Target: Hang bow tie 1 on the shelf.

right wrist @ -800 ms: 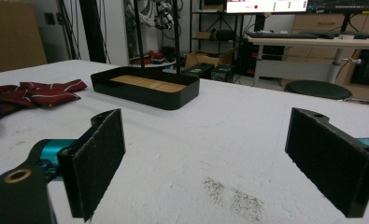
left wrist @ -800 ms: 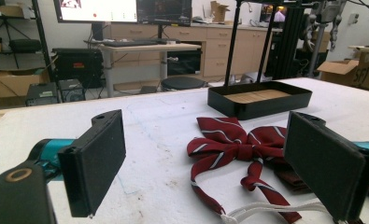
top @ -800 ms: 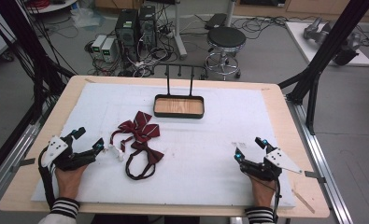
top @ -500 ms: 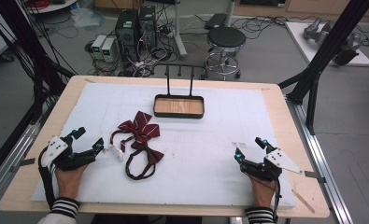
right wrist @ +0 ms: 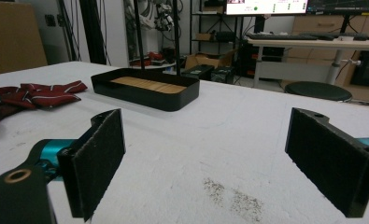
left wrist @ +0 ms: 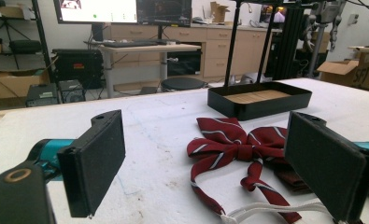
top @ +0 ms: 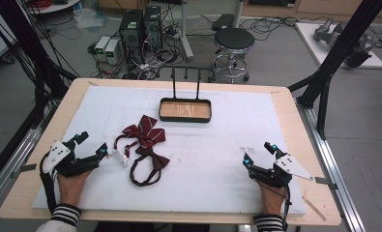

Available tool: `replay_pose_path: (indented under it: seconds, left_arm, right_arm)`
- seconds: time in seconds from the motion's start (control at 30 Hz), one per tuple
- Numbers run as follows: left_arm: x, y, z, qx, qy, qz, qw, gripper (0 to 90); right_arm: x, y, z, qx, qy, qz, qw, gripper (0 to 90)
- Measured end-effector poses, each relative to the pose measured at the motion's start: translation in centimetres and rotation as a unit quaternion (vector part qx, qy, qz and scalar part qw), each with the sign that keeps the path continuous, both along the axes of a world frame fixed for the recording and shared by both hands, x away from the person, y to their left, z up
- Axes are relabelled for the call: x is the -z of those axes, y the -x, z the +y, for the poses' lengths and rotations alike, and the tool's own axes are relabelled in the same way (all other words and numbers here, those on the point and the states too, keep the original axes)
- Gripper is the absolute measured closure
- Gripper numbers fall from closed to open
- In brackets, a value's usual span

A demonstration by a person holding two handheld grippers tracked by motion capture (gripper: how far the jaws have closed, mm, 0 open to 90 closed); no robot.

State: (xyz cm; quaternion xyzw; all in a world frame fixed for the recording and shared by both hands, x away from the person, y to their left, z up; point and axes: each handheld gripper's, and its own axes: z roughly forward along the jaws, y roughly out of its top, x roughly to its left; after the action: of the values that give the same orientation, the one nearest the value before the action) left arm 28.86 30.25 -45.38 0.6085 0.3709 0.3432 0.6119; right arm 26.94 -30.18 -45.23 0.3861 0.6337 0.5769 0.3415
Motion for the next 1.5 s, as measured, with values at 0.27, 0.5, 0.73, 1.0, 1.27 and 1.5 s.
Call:
replay_pose_path:
  seconds: [0.27,0.5,0.73,1.0,1.27,1.5]
  left_arm:
    - [-0.3,-0.3,0.2,0.012,0.001,0.014,0.9998,13.3]
    - [-2.0,-1.3,0.5,0.029,-0.022,0.018,0.9992,13.3]
    - [-3.9,-3.2,-0.2,0.065,-0.057,0.041,0.9954,13.3]
    - [-6.3,-5.5,-1.2,0.119,-0.103,0.071,0.9850,13.4]
    - [-7.5,-7.5,-2.3,0.158,-0.131,0.100,0.9736,14.4]
    - [-7.9,-9.5,-3.5,0.191,-0.172,0.131,0.9575,15.1]
  right_arm:
    - [0.0,0.0,0.0,0.000,-0.002,0.001,1.0000,11.3]
    - [0.0,0.0,0.0,-0.001,0.000,0.000,1.0000,11.3]
    - [0.0,0.0,0.0,-0.001,0.004,-0.004,1.0000,11.3]
    - [0.0,0.0,0.0,-0.002,0.002,-0.004,1.0000,11.3]
    - [0.0,0.0,0.0,-0.002,0.002,-0.003,1.0000,11.3]
    - [0.0,0.0,0.0,-0.002,0.004,-0.006,1.0000,11.3]
